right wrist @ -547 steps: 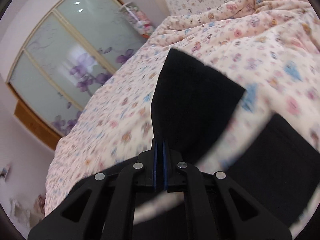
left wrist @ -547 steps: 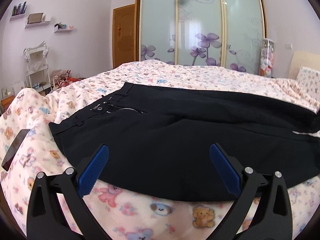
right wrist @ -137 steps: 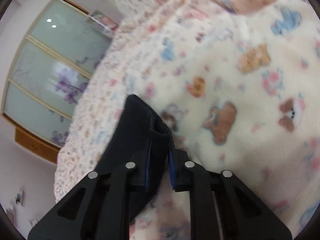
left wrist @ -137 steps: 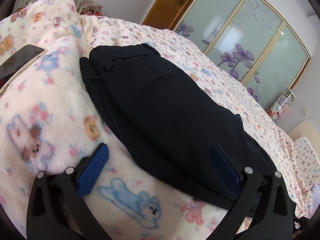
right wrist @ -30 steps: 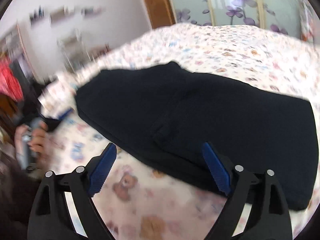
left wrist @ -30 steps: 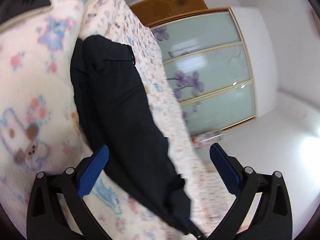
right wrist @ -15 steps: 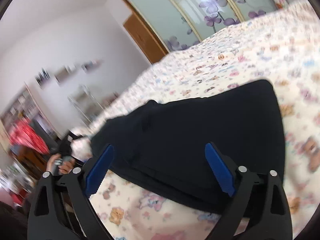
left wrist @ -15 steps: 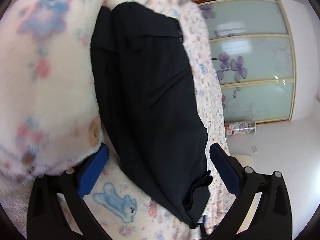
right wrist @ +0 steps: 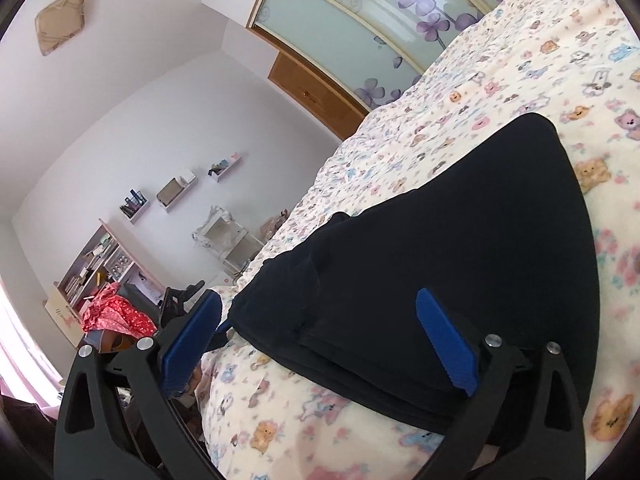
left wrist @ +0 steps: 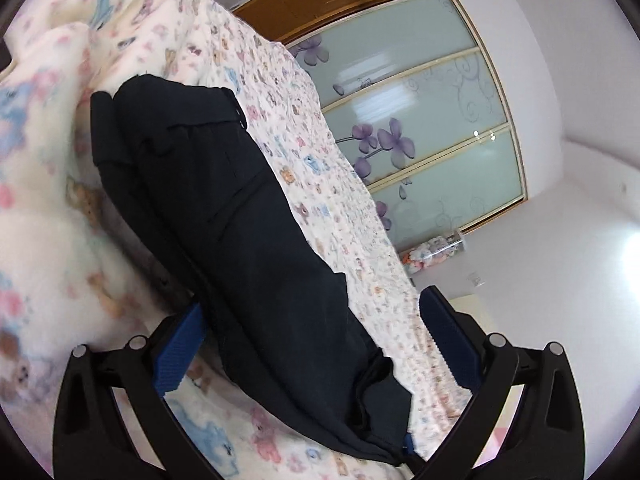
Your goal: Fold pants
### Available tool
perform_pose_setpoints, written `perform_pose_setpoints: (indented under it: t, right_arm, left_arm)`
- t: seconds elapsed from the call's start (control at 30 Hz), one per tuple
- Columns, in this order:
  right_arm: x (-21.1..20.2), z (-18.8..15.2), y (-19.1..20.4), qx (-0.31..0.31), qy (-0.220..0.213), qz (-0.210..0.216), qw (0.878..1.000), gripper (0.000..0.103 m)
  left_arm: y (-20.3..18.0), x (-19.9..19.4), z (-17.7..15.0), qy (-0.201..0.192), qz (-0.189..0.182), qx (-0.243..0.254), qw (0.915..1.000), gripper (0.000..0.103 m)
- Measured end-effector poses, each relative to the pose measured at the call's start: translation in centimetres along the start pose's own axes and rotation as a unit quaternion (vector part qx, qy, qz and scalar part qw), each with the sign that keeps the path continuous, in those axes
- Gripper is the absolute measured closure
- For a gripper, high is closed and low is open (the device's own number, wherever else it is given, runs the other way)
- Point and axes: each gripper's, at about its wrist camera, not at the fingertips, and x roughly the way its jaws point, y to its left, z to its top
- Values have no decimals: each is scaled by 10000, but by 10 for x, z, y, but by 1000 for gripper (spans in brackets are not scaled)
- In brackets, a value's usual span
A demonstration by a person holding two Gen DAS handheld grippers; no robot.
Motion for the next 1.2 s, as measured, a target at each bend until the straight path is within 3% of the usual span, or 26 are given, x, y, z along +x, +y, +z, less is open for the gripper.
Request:
perform_pose_setpoints:
  t: [0.03,0.13,0.3,0.37,0.47,0.53,0.6,0.67,0.83,0.93,1.03,1.2]
  right_arm:
    - [0,0,0,-3,3,15,10000,3]
    - [-1,-2,1,-18,0,28,10000,2]
    - [-1,-4,3,-51,4,38,10000,1]
    - [-1,-3,3,-57,6,56,10000,1]
    - [-1,-4,3,-61,20,78,9999,1]
    - [0,-4,4,-66,26,115,9999,1]
    - [0,-5,4,-57,34,137,9999,1]
    - [0,-5,4,-55,39,167,9998,1]
    - [-1,-6,4,-39,11,204,9998,1]
    - [-1,-7,5,-7,-5,178,9998,1]
    - [6,-7,5,-25,163,-51,9999,1]
    - [21,-9,6,-201,579,-515,9968,1]
  left_arm:
    - [7,8,3,130,234,-217,9994,2]
    - [24,18,12,193,422,-806,9957,2]
    - [31,21,23,37,428,-1276,9909,2]
    - [34,22,25,-72,362,-1368,9899,7]
    - [34,24,23,-113,575,-1167,9914,34]
    - [36,23,17,-103,795,-999,9918,64]
    - [45,16,12,-109,964,-1098,9892,84]
    - [52,14,11,-113,906,-1258,9878,88]
    - [11,19,13,-185,1807,-320,9829,91]
    - [-27,25,14,-162,2440,510,9683,91]
    - [-60,29,12,-176,2810,1131,9528,91]
    - [-111,38,-1,-331,3133,1902,9298,91]
